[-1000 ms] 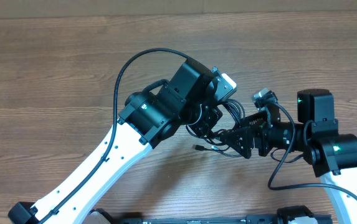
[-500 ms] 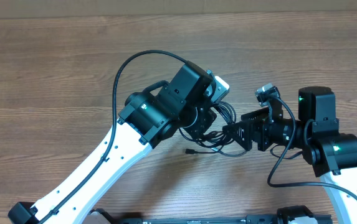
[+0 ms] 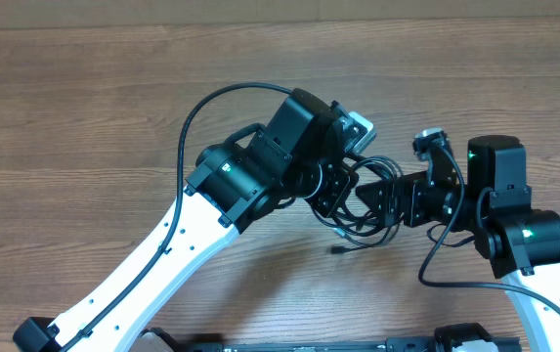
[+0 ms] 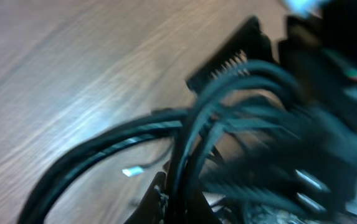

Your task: Untangle cables

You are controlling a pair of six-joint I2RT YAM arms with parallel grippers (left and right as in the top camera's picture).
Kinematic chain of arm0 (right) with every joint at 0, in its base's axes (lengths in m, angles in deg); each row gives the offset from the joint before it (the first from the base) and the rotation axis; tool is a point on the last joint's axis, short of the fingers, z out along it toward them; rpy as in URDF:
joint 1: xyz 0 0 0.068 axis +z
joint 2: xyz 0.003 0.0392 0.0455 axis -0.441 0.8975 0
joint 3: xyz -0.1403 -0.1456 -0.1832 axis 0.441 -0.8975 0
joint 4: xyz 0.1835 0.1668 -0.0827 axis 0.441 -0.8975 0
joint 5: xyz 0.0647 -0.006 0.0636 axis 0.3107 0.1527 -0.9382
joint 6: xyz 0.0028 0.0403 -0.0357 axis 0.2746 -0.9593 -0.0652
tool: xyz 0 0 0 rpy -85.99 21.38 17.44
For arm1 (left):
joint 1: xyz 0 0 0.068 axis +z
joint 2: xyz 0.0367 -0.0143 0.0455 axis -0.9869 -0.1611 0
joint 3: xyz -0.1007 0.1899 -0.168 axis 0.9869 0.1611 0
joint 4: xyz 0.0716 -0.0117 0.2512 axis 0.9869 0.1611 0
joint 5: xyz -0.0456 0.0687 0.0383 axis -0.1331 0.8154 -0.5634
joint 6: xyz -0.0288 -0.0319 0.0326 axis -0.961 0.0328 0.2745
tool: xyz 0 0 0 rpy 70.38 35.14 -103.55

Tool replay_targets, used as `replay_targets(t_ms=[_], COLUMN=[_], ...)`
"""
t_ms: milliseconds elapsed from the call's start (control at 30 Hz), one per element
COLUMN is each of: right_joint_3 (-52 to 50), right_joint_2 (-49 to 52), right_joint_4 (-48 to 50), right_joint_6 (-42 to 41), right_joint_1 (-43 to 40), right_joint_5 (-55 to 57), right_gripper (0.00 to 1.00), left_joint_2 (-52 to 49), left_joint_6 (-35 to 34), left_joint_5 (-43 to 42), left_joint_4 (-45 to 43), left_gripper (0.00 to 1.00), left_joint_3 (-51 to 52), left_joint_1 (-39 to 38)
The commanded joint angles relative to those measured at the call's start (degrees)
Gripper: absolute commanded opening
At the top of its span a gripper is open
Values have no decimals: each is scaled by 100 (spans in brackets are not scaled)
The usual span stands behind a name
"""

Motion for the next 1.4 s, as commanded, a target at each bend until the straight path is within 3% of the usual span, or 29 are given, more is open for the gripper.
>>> replay_targets(t_ms=[0, 333, 600, 833, 1067, 1200, 1367], right_joint_3=[85, 85, 85, 85, 87, 87, 87], right_joint_2=[-35, -35, -33, -35, -35, -149, -472], right_joint_4=[26, 20, -20, -20, 120, 420, 901], right_joint_6=[-975, -1270, -1263, -1270, -1182, -1296, -1845], right_joint_1=[15, 15, 15, 15, 15, 15, 15], right_joint_5=[1325, 1598, 1598, 1587, 715, 326, 319], right_gripper=[100, 100, 100, 100, 100, 100, 100], left_joint_2=[7, 568, 1073, 1191, 1185, 1185, 1185], left_joint_6=[-39, 245, 247, 251, 291, -372, -732], left_joint_5=[-608, -575, -1298, -1344, -826, 118, 544], left_joint_4=[4, -9, -398, -516, -330, -85, 17], left_gripper=[4, 4, 4, 4, 4, 4, 4], left_joint_3=[-85, -87, -87, -87, -87, -87, -87], left_joint_1=[-28, 278, 682, 730, 730, 741, 841])
